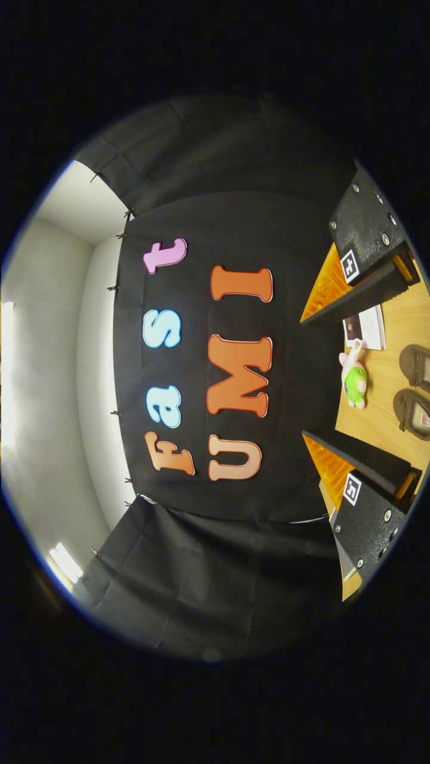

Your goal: Open the storage box then place both shoes into the box .Put the left shoe in first, then the right shoe, with the right side of both shoes facing outward in a uniform manner.

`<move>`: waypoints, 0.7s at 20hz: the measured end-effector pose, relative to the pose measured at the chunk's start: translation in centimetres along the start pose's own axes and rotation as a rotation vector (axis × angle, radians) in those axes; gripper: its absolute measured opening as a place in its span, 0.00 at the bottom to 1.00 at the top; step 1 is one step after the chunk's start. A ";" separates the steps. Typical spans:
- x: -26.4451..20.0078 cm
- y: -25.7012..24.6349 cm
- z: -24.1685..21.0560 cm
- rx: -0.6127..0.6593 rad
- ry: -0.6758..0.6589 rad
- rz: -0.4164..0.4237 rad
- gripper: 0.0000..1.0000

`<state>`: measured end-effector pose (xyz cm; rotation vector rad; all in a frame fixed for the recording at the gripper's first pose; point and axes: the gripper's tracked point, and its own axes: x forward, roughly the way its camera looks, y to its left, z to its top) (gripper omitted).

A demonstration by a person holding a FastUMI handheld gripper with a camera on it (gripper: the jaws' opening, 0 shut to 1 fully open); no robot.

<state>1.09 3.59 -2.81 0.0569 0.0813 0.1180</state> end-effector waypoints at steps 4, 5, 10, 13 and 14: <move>0.7 2.2 -1.8 0.029 0.042 0.059 0.99; 1.0 2.8 -2.4 0.040 0.054 0.073 0.99; 2.4 7.0 -7.3 0.134 0.184 0.189 0.99; 3.0 9.3 -9.4 0.182 0.243 0.259 0.99; 3.1 10.1 -10.4 0.200 0.276 0.285 0.99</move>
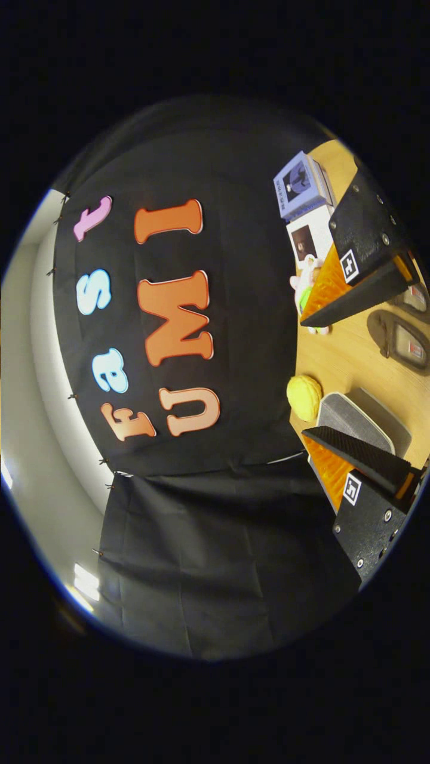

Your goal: Open the storage box then place both shoes into the box .Put the left shoe in first, then the right shoe, with the right side of both shoes facing outward in a uniform manner.

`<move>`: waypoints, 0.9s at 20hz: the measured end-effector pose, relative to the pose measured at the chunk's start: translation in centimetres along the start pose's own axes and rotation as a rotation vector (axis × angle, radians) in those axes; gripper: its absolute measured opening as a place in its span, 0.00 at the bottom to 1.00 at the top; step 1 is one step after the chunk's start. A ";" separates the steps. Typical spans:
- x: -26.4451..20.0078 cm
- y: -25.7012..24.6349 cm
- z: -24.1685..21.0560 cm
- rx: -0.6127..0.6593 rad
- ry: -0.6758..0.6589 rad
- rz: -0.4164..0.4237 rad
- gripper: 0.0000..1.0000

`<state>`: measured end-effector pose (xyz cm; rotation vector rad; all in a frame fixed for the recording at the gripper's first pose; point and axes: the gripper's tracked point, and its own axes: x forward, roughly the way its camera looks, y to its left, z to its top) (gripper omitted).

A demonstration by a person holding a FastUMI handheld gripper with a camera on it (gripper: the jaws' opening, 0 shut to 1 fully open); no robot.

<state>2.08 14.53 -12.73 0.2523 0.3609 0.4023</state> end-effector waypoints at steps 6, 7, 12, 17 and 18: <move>2.6 3.7 -5.5 0.125 0.193 0.151 0.99; 2.9 4.4 -6.4 0.145 0.224 0.175 0.99; 5.3 6.5 -10.2 0.285 0.392 0.241 0.97; 6.1 7.8 -12.5 0.404 0.509 0.276 0.97; 6.3 8.0 -12.8 0.428 0.527 0.285 0.98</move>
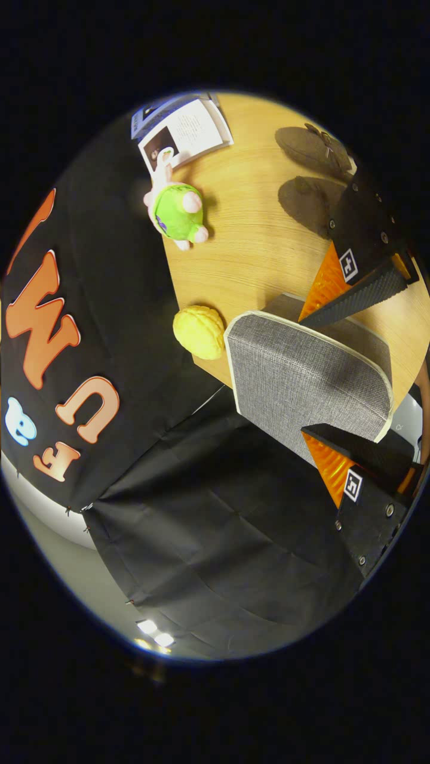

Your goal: Open the storage box then place both shoes into the box .Put the left shoe in first, then the right shoe, with the right side of both shoes facing outward in a uniform manner.

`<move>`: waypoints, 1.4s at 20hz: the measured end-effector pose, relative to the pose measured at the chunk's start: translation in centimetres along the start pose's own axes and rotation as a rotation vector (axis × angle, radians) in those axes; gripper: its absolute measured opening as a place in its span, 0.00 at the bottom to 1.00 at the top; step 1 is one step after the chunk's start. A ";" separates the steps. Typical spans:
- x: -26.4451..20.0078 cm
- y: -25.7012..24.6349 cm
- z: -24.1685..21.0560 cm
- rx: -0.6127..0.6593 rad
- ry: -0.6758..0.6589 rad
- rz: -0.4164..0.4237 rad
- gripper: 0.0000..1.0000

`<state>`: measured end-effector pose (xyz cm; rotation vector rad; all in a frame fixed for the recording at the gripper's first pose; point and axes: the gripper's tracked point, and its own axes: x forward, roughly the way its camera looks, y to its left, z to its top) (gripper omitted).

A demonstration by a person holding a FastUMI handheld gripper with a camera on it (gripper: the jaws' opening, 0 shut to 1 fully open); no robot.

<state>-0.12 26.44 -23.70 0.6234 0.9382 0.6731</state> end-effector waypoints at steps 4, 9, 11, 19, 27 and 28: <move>2.9 -1.5 -0.9 0.085 0.073 0.023 0.97; 5.5 -2.2 -2.4 0.222 0.147 0.074 0.96; 6.1 -2.3 -2.4 0.286 0.146 0.104 0.96; 6.0 -2.3 -1.7 0.445 0.123 0.148 0.76; 4.2 -2.1 -0.9 0.403 0.089 0.185 0.48; 4.1 -1.9 -0.5 0.402 0.071 0.195 0.43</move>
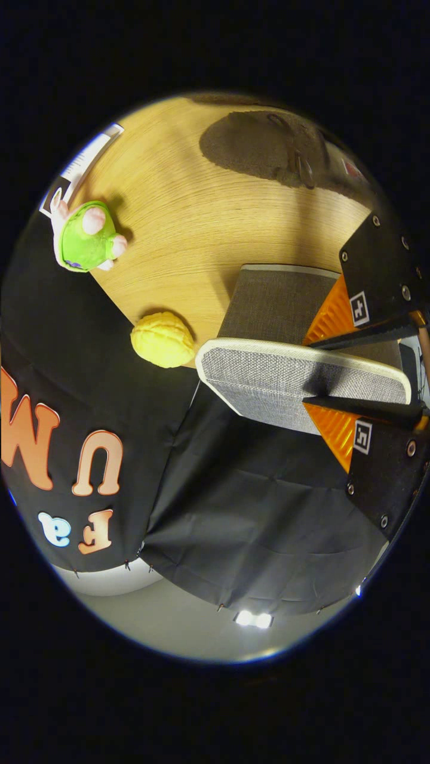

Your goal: Open the storage box then place both shoes into the box .Put the left shoe in first, then the right shoe, with the right side of both shoes facing outward in a uniform manner.

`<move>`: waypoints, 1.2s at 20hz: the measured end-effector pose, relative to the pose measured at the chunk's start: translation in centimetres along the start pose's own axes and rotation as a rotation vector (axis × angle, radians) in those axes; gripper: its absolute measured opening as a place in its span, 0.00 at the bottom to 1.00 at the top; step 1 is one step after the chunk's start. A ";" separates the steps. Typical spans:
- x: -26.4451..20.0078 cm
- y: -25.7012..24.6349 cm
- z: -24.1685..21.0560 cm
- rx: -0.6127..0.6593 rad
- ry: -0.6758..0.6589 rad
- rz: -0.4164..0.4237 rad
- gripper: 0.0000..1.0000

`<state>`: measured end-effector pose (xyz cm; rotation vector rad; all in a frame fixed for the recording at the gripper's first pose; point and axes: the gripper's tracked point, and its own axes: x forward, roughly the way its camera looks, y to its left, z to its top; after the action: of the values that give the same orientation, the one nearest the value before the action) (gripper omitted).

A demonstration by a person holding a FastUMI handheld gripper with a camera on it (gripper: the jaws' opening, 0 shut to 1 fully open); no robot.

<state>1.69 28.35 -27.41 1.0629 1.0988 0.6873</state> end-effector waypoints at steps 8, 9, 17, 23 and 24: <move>0.0 1.1 0.7 -0.019 -0.057 0.014 0.09; -0.2 1.6 1.1 -0.030 -0.080 0.020 0.07; -1.6 9.1 2.9 -0.090 -0.159 0.083 0.05; 0.7 15.4 1.8 -0.109 -0.175 0.133 0.05; 1.3 16.4 1.6 -0.112 -0.174 0.140 0.05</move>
<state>4.51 35.00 -12.57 1.0885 0.8335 0.7439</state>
